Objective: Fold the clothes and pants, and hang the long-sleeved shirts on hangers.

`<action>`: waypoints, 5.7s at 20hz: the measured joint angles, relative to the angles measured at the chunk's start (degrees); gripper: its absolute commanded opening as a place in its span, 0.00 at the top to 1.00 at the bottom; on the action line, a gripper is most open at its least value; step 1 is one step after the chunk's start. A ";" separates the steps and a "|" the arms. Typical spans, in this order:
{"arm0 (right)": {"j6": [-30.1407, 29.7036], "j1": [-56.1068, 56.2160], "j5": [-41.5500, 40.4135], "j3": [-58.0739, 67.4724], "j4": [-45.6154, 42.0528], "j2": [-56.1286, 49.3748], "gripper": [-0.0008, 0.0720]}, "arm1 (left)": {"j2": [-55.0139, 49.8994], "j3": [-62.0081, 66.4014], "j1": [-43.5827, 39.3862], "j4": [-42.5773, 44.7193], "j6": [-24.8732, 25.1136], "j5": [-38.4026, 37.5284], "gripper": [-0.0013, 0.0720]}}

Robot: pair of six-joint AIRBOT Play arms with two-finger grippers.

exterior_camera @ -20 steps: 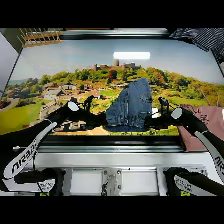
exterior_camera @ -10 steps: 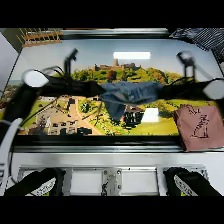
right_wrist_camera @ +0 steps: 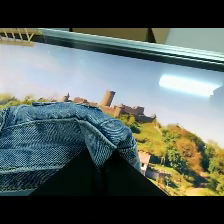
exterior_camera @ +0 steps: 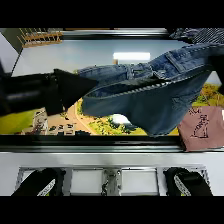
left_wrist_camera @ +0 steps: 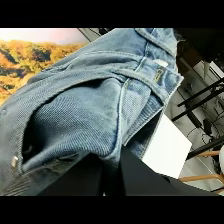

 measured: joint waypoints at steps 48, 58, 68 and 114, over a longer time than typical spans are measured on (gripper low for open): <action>8.11 12.26 -33.33 -42.18 29.62 -44.22 0.21 | -66.45 8.46 20.90 11.65 3.78 9.64 0.41; 7.41 8.90 -28.63 -32.41 18.38 -47.30 0.93 | -62.27 2.60 17.29 12.57 3.82 5.84 0.93; 8.33 3.54 -12.15 -13.97 -3.02 -46.25 0.27 | -36.92 -28.92 0.15 12.39 6.38 7.98 0.14; 12.46 1.44 -8.92 -9.11 -5.44 -11.58 0.93 | -5.92 -16.33 9.16 -1.14 7.43 4.96 0.94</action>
